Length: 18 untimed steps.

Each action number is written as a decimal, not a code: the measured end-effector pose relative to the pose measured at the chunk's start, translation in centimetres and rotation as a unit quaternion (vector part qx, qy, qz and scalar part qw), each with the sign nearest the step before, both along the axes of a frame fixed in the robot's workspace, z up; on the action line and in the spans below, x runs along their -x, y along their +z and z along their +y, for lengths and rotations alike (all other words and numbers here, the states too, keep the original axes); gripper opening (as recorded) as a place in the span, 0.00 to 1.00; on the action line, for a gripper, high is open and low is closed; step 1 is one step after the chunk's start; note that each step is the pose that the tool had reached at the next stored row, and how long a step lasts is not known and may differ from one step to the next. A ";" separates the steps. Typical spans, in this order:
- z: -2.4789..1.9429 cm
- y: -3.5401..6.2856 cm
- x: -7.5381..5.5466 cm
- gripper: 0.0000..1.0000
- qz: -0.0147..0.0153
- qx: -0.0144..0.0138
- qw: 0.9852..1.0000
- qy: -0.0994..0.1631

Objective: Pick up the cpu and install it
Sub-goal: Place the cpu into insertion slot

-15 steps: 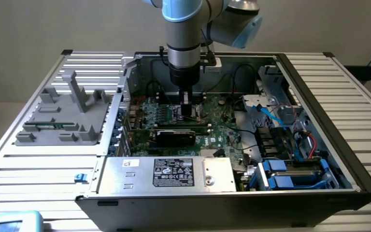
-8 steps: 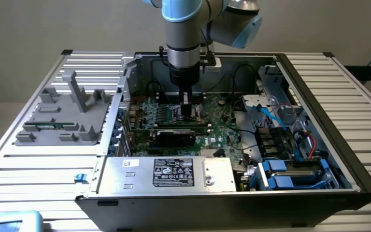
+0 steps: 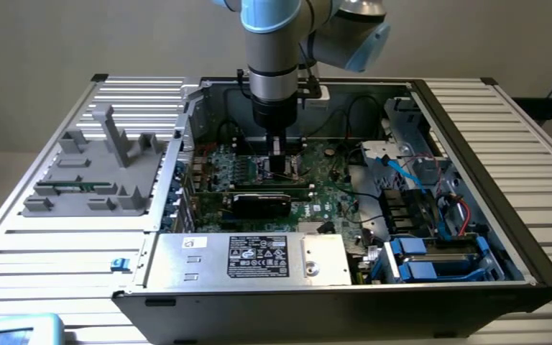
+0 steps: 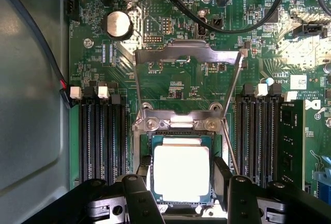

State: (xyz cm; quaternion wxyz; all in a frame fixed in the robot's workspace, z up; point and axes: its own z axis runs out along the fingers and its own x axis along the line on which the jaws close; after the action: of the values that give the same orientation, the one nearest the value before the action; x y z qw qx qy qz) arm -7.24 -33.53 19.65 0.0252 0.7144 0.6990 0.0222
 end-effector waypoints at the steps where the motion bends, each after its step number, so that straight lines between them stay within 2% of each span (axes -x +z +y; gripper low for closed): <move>1: 0.00 -0.01 0.0 0.56 0.000 0.000 1.000 0.000; 8: 0.00 -0.01 0.0 0.56 0.000 -0.002 1.000 0.000; 18: 0.00 -0.01 0.0 0.56 0.000 -0.002 1.000 0.000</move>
State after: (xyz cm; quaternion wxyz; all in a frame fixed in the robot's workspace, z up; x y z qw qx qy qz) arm -7.24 -33.53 19.63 0.0243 0.7144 0.6989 0.0238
